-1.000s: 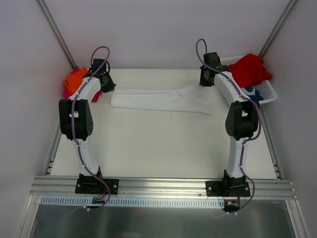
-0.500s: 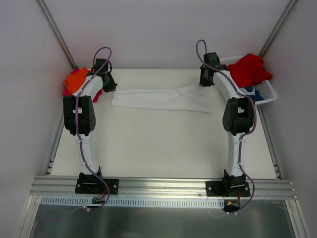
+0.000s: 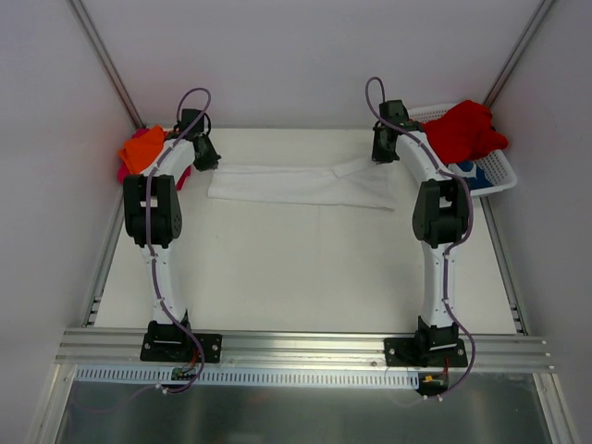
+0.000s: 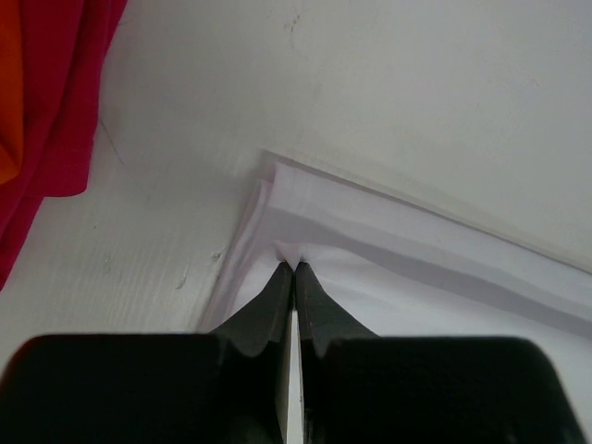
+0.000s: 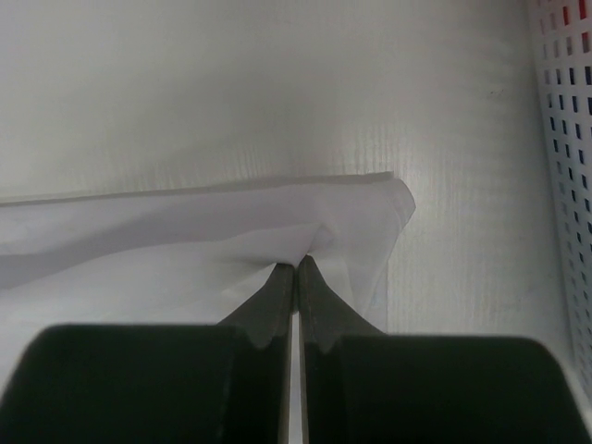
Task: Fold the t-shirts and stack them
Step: Fold the other side of the tshirt into a rectangle
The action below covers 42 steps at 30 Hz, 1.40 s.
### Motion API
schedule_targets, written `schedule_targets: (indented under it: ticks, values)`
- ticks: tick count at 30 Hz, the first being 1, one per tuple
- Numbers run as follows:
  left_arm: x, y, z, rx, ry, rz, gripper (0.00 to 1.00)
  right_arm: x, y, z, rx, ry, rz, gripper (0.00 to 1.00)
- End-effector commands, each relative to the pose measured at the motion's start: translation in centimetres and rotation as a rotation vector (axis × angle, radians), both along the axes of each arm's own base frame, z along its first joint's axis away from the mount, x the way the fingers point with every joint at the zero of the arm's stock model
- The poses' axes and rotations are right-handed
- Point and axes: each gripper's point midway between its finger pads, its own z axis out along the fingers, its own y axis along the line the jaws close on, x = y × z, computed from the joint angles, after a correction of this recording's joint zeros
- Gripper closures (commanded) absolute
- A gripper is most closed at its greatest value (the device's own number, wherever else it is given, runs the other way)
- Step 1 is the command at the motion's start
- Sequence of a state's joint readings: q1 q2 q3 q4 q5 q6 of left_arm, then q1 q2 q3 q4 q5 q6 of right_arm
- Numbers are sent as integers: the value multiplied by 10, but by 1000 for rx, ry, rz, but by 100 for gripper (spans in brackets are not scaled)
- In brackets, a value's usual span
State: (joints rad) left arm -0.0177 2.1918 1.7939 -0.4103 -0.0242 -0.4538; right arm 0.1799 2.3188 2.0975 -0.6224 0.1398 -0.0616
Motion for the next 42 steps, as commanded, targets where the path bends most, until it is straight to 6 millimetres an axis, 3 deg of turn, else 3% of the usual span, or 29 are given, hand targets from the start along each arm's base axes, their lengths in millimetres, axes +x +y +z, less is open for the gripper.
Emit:
schedule_targets:
  ticks: [1,17,18,19,21,22,25,32,36,37,40,42]
  values:
    - [6,5,8,-7,-10,6,100,7,-5,12,4,-21,-2,100]
    - [15,4,4,-13,-13,6,100,13,-6,2,6,-9,-5,100]
    - [16,4,2,-13,-10,6,97,13,-8,0,5,-5,-10,97]
    - [17,4,3,-13,-13,6,86,13,-6,0,4,-5,-8,80]
    - [17,4,2,-11,-13,9,70,13,-8,-1,0,-2,-12,63]
    - [17,4,4,-11,-15,9,57,13,-9,-1,-4,-3,-13,51]
    - [17,4,5,-10,-17,7,37,12,-11,3,-10,-7,-17,44]
    - [12,6,18,-3,-33,8,32,8,-13,16,-11,-24,-20,45]
    - [6,6,34,-4,-55,5,32,3,-14,32,-12,-47,-20,45]
    - [4,5,37,-5,-58,3,32,1,-13,45,-7,-69,-18,45]
    - [-5,3,56,-7,-85,-4,32,-9,-2,65,6,-94,5,45]
    - [-8,0,61,-5,-91,-13,32,-16,6,67,6,-86,23,45]
